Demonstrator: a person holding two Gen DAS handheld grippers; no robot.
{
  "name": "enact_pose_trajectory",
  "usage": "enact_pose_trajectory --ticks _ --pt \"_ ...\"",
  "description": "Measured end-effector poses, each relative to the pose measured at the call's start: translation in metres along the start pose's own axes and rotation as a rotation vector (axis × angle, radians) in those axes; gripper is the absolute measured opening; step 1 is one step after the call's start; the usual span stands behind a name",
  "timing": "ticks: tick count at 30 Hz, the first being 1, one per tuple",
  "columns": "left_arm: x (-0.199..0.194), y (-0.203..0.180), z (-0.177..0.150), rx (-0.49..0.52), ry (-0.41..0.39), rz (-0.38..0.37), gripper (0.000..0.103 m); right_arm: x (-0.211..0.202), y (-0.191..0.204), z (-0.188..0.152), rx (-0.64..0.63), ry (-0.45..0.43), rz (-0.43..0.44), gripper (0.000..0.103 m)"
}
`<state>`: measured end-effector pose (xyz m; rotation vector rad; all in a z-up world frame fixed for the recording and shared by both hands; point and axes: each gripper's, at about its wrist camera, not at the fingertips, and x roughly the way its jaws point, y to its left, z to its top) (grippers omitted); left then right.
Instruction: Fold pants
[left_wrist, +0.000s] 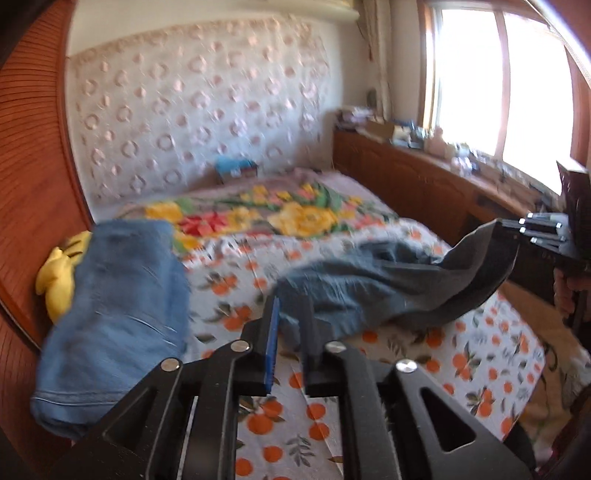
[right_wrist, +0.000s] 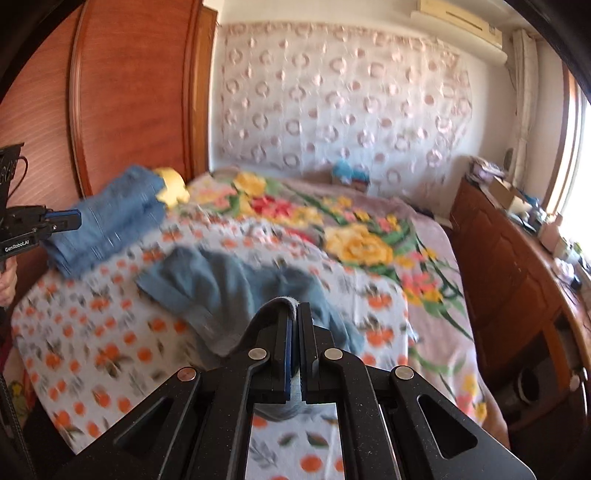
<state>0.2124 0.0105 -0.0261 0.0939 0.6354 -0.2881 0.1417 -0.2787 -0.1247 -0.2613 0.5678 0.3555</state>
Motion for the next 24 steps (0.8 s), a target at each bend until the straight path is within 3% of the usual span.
enact_pose_trajectory --ticks 8,11,16,20,24 --pt "0.058 -0.040 -0.019 0.114 0.128 -0.092 0.041 0.049 -0.017 -0.011 0.060 0.069 0.007 0.003" --pt "0.079 -0.050 -0.021 0.157 0.178 -0.123 0.043 0.047 -0.021 -0.009 0.084 0.083 0.017 0.003" --pt "0.105 -0.069 -0.028 0.284 0.239 -0.073 0.044 0.042 -0.041 -0.013 0.117 0.106 0.023 0.003" --pt "0.117 -0.076 -0.033 0.399 0.272 0.010 0.044 0.043 -0.048 -0.014 0.132 0.102 0.040 0.003" --pt "0.120 -0.076 -0.031 0.442 0.277 0.011 0.044 0.046 -0.049 -0.011 0.143 0.088 0.052 0.003"
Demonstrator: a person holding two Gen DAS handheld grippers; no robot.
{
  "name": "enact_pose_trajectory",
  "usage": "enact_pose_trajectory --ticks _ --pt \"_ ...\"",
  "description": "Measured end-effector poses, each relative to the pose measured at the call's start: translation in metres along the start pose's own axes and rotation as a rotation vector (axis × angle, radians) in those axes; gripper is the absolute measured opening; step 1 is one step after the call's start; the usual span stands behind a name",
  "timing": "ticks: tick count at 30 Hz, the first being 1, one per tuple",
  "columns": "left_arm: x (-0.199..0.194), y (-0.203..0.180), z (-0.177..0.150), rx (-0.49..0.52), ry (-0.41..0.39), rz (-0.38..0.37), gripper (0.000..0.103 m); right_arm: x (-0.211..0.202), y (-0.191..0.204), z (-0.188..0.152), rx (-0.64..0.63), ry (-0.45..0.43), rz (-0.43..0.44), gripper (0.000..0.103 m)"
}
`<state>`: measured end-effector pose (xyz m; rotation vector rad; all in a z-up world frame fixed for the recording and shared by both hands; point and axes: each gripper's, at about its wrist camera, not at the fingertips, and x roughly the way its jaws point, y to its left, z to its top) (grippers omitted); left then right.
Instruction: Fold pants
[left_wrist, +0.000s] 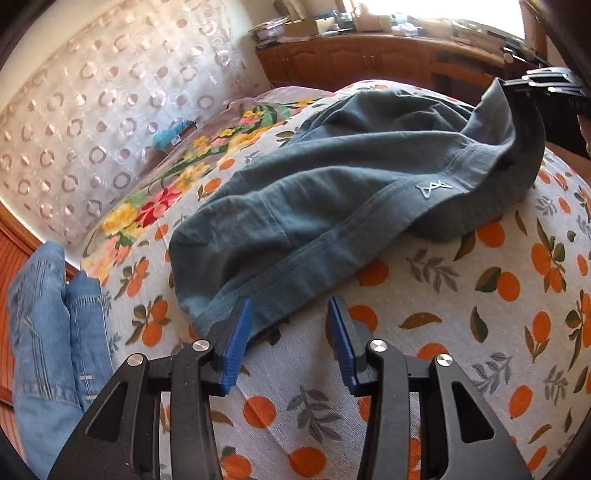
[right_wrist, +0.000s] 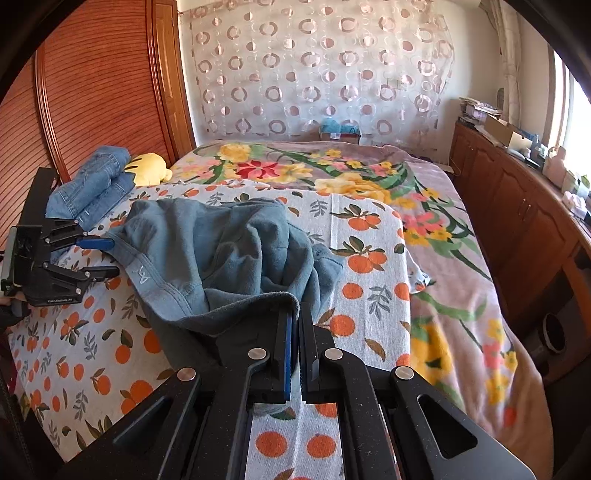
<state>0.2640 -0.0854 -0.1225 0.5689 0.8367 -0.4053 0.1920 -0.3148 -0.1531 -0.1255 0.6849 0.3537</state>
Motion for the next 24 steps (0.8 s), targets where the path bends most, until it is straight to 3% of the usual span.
enact_pose_trajectory --ticks 5,12,14,24 --pt "0.001 -0.001 0.009 0.016 -0.007 0.007 0.044 0.006 0.002 -0.001 0.004 -0.005 0.008 0.003" --pt "0.001 -0.005 0.016 0.015 -0.076 -0.006 0.042 0.011 0.002 -0.007 0.004 0.003 0.005 0.003" --pt "0.002 -0.004 0.016 0.001 -0.073 -0.021 0.035 0.011 0.001 -0.008 0.007 0.006 0.003 0.003" --pt "-0.007 -0.021 0.020 0.015 -0.076 -0.140 0.039 0.008 -0.002 -0.011 0.015 0.010 0.002 0.003"
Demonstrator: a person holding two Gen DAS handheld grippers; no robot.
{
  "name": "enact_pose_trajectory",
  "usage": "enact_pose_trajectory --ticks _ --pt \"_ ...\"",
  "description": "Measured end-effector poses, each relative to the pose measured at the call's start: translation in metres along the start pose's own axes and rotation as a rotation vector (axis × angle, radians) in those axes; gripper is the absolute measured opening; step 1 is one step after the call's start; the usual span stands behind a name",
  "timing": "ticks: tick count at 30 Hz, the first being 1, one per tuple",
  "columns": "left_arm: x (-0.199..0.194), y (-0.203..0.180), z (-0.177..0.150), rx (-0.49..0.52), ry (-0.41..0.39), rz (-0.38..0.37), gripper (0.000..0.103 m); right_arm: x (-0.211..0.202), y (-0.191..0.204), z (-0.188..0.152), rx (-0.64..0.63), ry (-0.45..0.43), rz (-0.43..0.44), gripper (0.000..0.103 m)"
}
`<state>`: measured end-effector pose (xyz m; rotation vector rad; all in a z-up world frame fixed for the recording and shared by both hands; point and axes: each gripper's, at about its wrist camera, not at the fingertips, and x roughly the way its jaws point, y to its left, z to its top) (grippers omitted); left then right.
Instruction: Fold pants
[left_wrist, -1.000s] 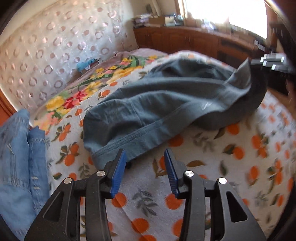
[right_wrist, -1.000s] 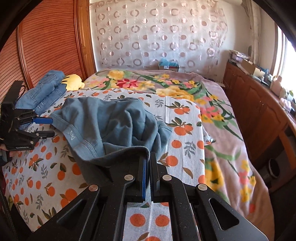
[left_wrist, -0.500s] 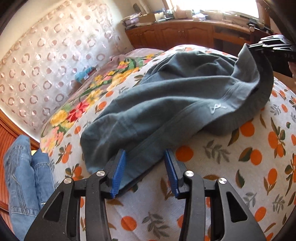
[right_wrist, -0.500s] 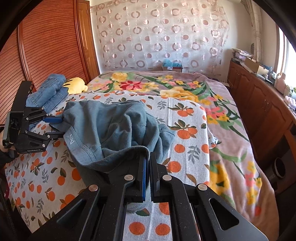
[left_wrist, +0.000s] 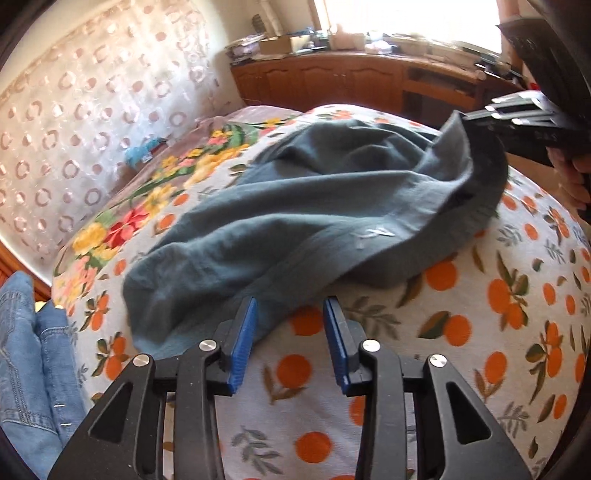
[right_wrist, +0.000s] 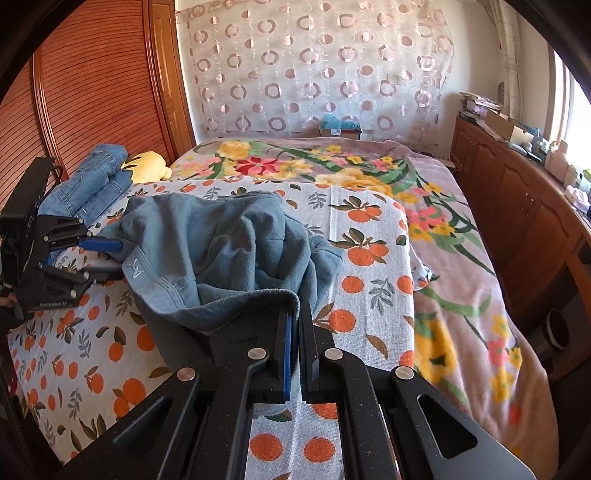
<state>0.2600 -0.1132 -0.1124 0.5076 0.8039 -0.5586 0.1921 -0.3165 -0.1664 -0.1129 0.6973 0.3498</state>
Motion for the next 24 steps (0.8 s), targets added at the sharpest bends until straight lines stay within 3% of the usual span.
enact_pose_trajectory --ticks 4,9,15,22,24 --pt "0.007 -0.009 0.003 0.008 0.005 0.010 0.040 0.000 0.000 0.000 -0.001 0.000 -0.001 0.003" --pt "0.010 0.003 0.009 -0.060 -0.011 0.110 0.040 -0.001 -0.001 -0.001 0.001 0.000 -0.001 0.003" --pt "-0.010 0.027 0.007 -0.153 -0.075 0.095 0.035 -0.005 0.000 -0.003 0.000 0.003 -0.001 0.003" --pt "0.002 0.031 0.000 -0.139 -0.032 0.104 0.035 -0.005 0.002 -0.009 0.025 0.007 0.019 0.003" --pt "0.004 0.028 -0.002 -0.130 -0.033 0.106 0.023 -0.004 0.002 -0.013 0.026 0.020 0.020 0.003"
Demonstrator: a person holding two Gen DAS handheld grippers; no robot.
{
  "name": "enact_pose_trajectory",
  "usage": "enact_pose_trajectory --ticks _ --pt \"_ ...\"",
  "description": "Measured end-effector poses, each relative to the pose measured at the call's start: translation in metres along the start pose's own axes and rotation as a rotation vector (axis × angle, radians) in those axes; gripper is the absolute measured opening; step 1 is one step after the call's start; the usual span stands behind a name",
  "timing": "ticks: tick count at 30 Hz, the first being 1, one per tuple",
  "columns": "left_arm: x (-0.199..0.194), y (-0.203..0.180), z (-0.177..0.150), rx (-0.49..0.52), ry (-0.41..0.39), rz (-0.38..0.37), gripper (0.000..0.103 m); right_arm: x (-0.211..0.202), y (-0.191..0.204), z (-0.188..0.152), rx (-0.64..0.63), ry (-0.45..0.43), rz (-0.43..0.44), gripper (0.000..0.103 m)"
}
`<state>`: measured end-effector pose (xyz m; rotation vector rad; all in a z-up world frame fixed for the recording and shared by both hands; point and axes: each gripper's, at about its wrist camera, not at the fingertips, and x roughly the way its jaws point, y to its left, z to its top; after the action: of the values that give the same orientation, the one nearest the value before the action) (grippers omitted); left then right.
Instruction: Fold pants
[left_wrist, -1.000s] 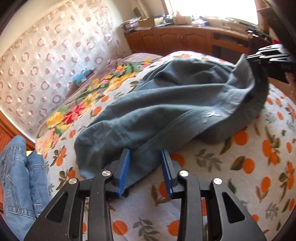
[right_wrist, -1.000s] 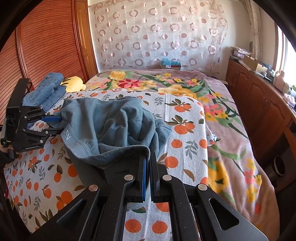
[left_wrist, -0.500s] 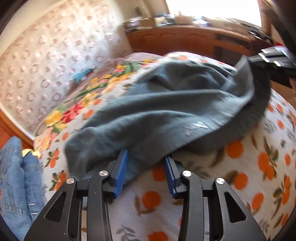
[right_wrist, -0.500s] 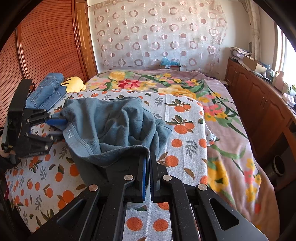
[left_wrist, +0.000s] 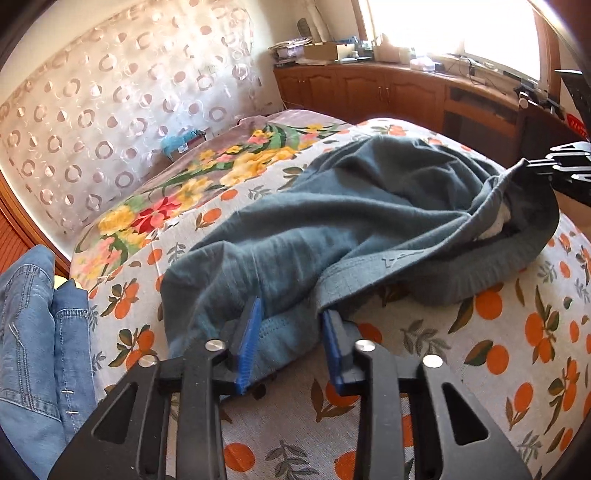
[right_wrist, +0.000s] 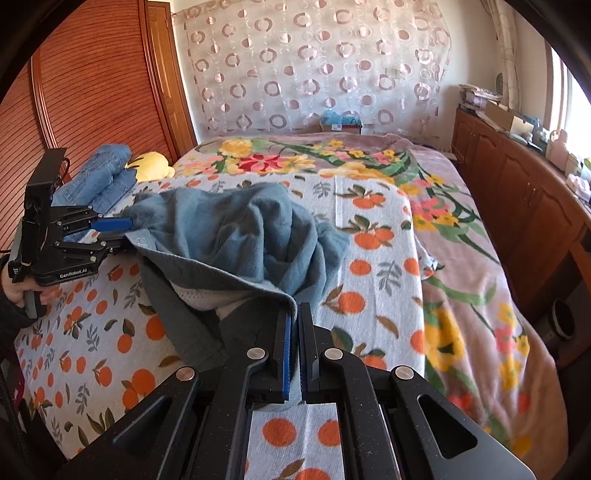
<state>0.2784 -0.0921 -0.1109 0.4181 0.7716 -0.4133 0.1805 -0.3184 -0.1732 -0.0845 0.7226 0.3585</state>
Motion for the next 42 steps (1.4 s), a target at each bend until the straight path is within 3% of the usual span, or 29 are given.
enact_pose_trajectory --ticks 3,5,13,19,24,32,35,38,42 --pt "-0.003 -0.003 0.000 -0.001 -0.014 -0.023 0.008 0.000 0.001 -0.006 0.002 0.017 -0.010 0.003" --pt "-0.007 -0.005 0.002 -0.004 -0.028 -0.020 0.003 -0.001 0.001 -0.010 0.008 0.022 -0.016 0.005" --pt "-0.038 0.006 0.019 -0.047 -0.107 -0.009 0.002 0.004 -0.001 -0.024 0.017 0.072 -0.073 0.006" --pt "-0.063 0.015 0.025 -0.047 -0.155 0.038 0.002 -0.004 0.003 -0.019 0.005 0.048 -0.040 0.004" --pt "-0.086 0.044 0.043 -0.071 -0.204 0.106 0.002 -0.020 0.010 0.032 -0.061 -0.036 -0.041 0.003" --pt "-0.138 0.112 0.102 -0.112 -0.313 0.267 0.002 -0.051 0.031 0.179 -0.182 -0.253 -0.114 0.003" --pt "-0.160 0.130 0.124 -0.114 -0.355 0.323 0.002 -0.069 0.040 0.217 -0.199 -0.329 -0.134 0.003" --pt "-0.183 0.133 0.126 -0.112 -0.398 0.349 0.002 -0.087 0.047 0.229 -0.193 -0.383 -0.125 0.003" --pt "-0.195 0.119 0.099 -0.083 -0.405 0.348 0.002 -0.099 0.055 0.199 -0.205 -0.393 -0.109 0.003"
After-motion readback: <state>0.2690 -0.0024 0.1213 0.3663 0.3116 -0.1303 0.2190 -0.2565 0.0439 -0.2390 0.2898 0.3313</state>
